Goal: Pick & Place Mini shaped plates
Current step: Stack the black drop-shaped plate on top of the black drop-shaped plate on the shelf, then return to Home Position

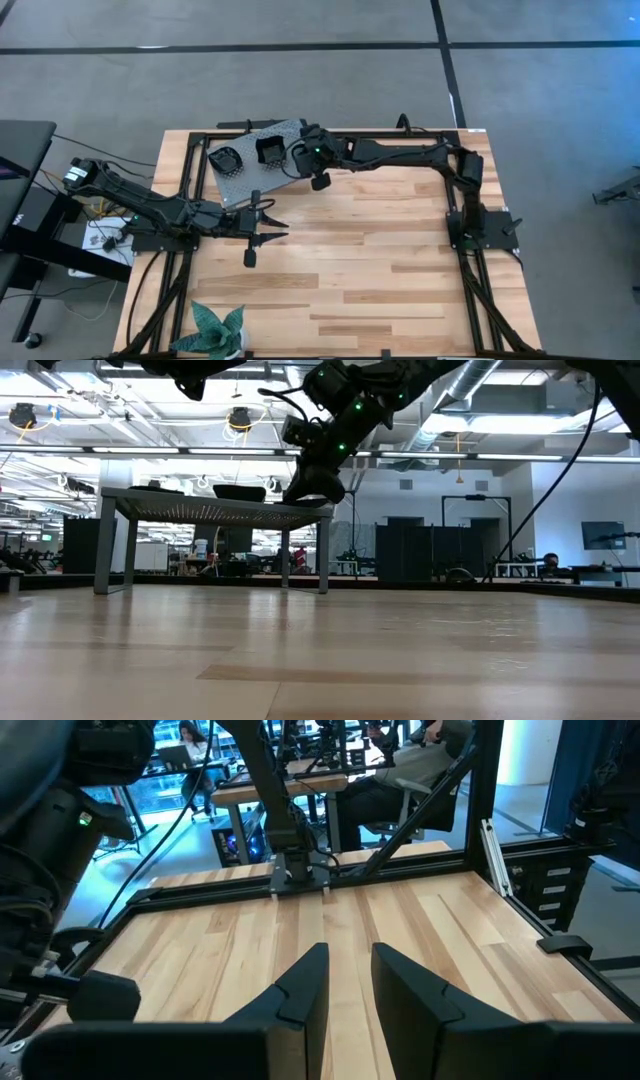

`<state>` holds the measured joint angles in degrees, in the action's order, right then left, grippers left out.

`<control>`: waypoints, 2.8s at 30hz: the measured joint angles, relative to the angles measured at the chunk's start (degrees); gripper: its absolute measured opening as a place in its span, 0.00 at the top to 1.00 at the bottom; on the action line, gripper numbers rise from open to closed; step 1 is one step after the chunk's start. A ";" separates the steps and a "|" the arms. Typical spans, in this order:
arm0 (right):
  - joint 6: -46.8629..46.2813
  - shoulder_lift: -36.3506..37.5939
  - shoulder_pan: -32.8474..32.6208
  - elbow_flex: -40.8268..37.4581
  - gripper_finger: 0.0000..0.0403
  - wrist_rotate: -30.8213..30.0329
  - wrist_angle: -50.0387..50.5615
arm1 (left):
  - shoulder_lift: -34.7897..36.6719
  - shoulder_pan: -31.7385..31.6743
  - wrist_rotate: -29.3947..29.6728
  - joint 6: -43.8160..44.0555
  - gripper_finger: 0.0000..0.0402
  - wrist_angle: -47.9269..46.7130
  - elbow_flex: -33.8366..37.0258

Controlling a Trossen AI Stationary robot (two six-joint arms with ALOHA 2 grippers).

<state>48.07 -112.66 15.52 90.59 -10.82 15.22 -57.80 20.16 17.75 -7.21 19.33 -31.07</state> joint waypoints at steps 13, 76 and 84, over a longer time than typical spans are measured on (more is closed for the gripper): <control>-0.22 11.30 -11.58 2.10 1.00 -11.66 19.19 | 0.93 0.05 10.13 -0.02 0.80 -0.58 0.09; -42.18 110.44 -3.49 -81.29 1.00 6.32 -4.10 | 47.02 11.94 6.87 -10.33 0.80 -10.46 30.40; -51.10 110.44 -3.52 -82.61 1.00 6.30 -2.30 | 44.27 11.94 6.82 -9.93 0.80 -3.00 30.51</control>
<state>-3.02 -2.22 12.01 7.98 -4.53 12.92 -13.53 32.10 24.57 -17.13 16.33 -0.56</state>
